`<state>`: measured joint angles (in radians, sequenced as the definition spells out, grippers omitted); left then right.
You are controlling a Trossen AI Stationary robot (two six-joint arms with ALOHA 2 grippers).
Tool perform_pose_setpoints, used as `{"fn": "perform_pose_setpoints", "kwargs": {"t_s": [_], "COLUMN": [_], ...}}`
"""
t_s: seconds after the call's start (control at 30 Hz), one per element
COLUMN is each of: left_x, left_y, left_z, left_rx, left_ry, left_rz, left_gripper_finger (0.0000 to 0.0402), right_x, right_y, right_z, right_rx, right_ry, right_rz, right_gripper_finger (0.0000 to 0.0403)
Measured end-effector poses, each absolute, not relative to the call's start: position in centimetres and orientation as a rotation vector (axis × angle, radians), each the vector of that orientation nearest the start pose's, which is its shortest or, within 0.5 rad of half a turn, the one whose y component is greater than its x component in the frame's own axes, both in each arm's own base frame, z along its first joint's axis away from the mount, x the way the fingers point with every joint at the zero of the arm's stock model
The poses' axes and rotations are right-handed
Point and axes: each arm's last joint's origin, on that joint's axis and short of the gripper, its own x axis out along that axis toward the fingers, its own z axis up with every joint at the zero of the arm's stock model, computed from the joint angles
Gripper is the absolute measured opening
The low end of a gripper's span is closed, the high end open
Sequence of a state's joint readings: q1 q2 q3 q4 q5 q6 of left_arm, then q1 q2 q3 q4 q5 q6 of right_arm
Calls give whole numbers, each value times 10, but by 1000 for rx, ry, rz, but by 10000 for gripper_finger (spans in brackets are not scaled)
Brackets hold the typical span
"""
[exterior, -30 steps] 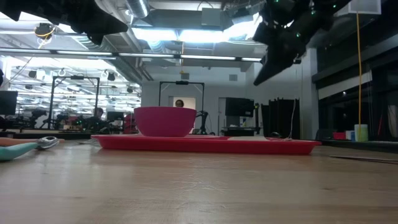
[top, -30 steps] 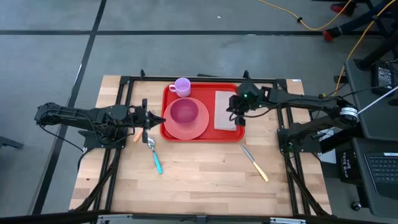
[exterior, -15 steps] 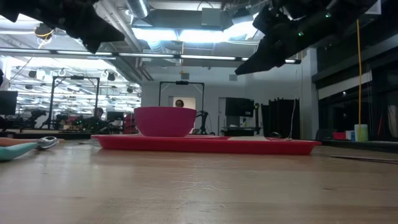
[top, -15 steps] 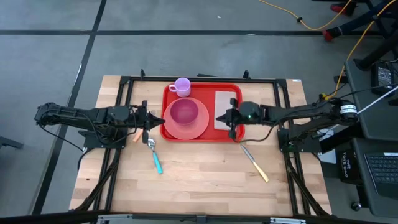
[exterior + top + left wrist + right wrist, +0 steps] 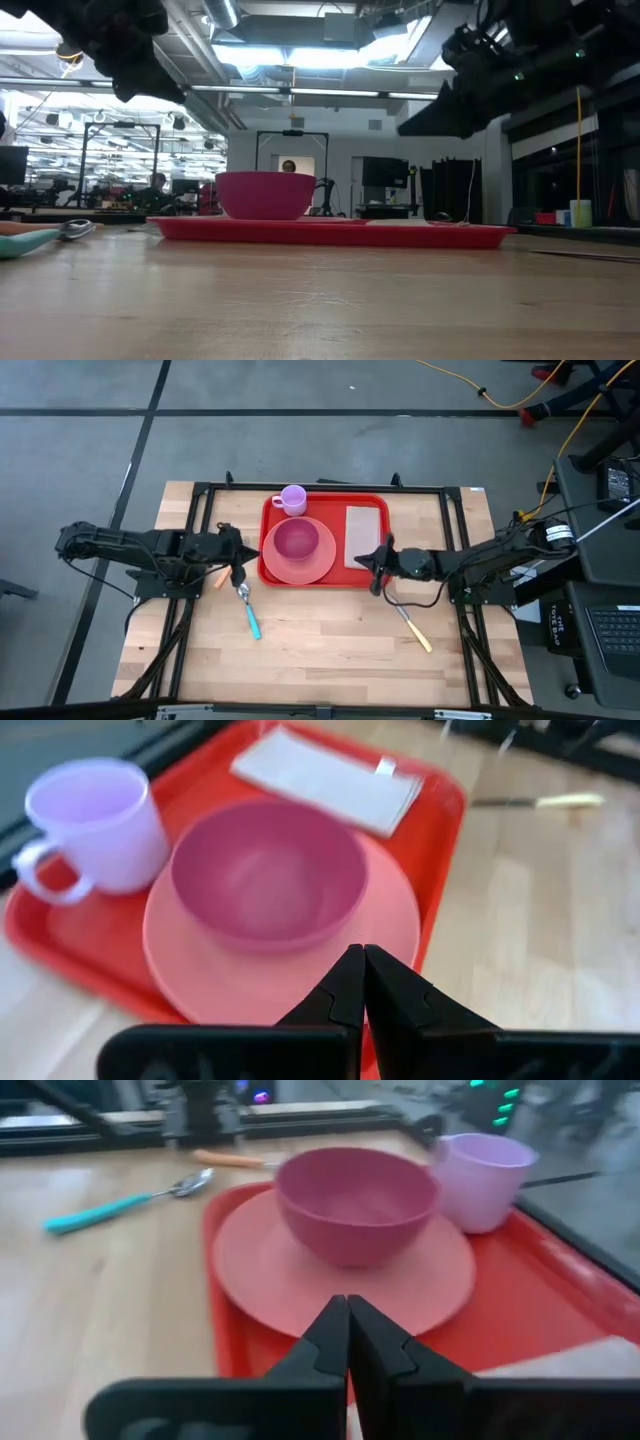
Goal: Set up tray
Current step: Put the orange fork on the brown napkin
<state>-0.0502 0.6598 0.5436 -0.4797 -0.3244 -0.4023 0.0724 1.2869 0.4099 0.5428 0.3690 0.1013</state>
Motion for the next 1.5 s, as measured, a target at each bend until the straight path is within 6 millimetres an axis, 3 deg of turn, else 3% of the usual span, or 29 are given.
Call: {"fn": "perform_pose_setpoints", "kwargs": {"t_s": [0.63,1.17,1.5], "left_x": [167,161,156], "left_y": [0,0,31], "left_z": [280,261,256], "left_rx": [-478,-551,-529], "left_ry": [993,1142,1193], "left_rz": [625,688,738], "left_gripper_finger": [4,4,4], "right_x": [239,240,240], "right_y": [10,11,10], "right_z": [180,182,184], "right_rx": [22,32,31], "right_ry": [250,226,206], "right_rz": [-243,-215,-214], "right_gripper_finger": [13,19,12]}}
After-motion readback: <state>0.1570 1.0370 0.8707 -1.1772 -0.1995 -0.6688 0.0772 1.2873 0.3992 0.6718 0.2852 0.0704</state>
